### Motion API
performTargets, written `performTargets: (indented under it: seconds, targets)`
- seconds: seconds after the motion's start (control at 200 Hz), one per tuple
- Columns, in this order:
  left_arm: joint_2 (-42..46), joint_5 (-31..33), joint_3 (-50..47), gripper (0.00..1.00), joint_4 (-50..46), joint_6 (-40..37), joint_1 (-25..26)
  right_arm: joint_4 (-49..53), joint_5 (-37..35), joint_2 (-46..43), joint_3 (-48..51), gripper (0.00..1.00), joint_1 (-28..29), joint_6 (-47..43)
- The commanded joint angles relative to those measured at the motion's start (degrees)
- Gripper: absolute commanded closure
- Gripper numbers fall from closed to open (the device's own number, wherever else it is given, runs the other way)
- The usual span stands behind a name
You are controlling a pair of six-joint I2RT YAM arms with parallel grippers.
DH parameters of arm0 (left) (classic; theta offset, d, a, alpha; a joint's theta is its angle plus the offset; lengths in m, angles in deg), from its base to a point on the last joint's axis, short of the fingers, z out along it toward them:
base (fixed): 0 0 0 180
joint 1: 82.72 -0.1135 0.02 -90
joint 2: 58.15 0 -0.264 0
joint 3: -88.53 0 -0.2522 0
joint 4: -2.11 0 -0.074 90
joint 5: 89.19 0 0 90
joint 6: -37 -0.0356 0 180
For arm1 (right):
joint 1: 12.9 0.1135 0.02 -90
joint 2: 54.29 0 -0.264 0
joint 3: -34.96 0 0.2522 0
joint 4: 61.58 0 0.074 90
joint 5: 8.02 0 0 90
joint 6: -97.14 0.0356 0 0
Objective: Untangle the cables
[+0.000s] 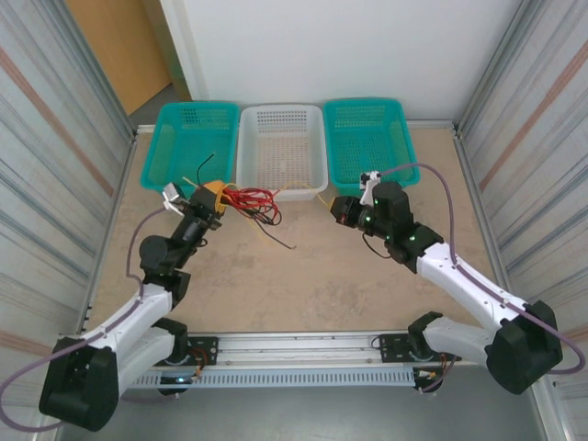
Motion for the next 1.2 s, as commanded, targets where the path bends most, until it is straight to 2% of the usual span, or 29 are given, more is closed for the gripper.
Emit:
performTargets:
  seconds: [0.0, 0.205, 0.291, 0.341, 0.401, 0.556, 0.651, 0.797, 0.952, 1.047, 1.198]
  targets:
    - [3.8, -6.5, -0.6, 1.00, -8.4, -10.2, 0.2, 2.6, -0.2, 0.3, -5.8, 1.00, -1.5, -3.0]
    - [5.9, -8.4, -2.0, 1.00, -18.1, -17.7, 0.0, 8.8, 0.9, 3.8, -18.1, 1.00, -4.8, -6.6]
    - [7.1, -8.3, -1.2, 1.00, -24.4, -24.0, 0.1, 10.2, 1.5, 5.3, -22.9, 1.00, -6.0, -7.3]
    - [8.2, -5.9, -1.0, 1.00, -30.4, -27.0, 0.1, 10.9, 2.1, 6.3, -26.0, 1.00, -6.6, -7.6]
    - [8.2, -2.4, -2.2, 1.00, -32.6, -28.4, 0.0, 11.8, 2.7, 7.2, -29.5, 1.00, -6.6, -8.0]
    - [5.7, 6.7, -1.8, 1.00, -40.4, -25.2, 0.3, 12.7, 3.8, 7.3, -35.5, 1.00, -6.6, -8.0]
    - [3.8, 12.9, -2.2, 1.00, -39.8, -20.6, 2.3, 12.3, 4.6, 6.0, -36.0, 1.00, -5.6, -7.6]
    - [-1.0, 20.8, -2.0, 1.00, -34.1, -14.3, 7.5, 11.8, 2.6, 2.7, -33.3, 1.00, -0.9, -8.2]
    - [-6.8, 28.9, 1.9, 1.00, -37.8, -12.5, 13.5, 12.7, -1.1, -1.3, -31.5, 1.00, 2.9, -9.0]
    - [-10.8, 29.2, 0.8, 1.00, -30.1, -10.8, 14.8, 13.5, -1.7, -3.1, -31.6, 1.00, 3.1, -9.2]
    - [-15.1, 28.8, 0.6, 1.00, -25.8, -7.1, 15.2, 15.0, -2.2, -4.3, -32.1, 1.00, 3.1, -9.9]
